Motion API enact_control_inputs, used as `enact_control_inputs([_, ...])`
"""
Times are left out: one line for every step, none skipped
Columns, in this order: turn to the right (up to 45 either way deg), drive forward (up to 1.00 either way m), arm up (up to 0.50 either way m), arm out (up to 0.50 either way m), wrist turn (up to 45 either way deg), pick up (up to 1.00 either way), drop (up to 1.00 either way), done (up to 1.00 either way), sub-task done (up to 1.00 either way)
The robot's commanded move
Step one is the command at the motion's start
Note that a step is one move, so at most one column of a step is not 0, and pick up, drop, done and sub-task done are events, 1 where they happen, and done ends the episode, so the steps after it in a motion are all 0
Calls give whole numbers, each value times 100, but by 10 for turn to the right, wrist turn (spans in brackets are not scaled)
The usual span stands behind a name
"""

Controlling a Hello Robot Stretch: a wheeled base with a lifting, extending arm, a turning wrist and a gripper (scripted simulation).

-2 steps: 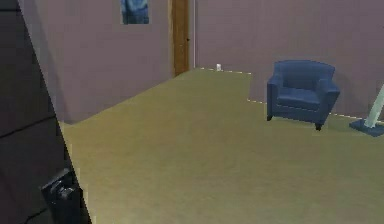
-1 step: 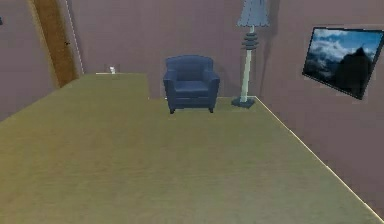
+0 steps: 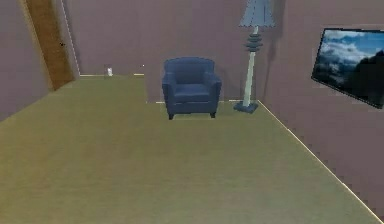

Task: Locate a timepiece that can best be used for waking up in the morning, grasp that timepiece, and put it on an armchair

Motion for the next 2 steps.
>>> enact_control_inputs([-120, 0, 0, 0, 0, 0, 0, 0, 0])
enact_control_inputs([0, 100, 0, 0, 0, 0, 0, 0, 0])
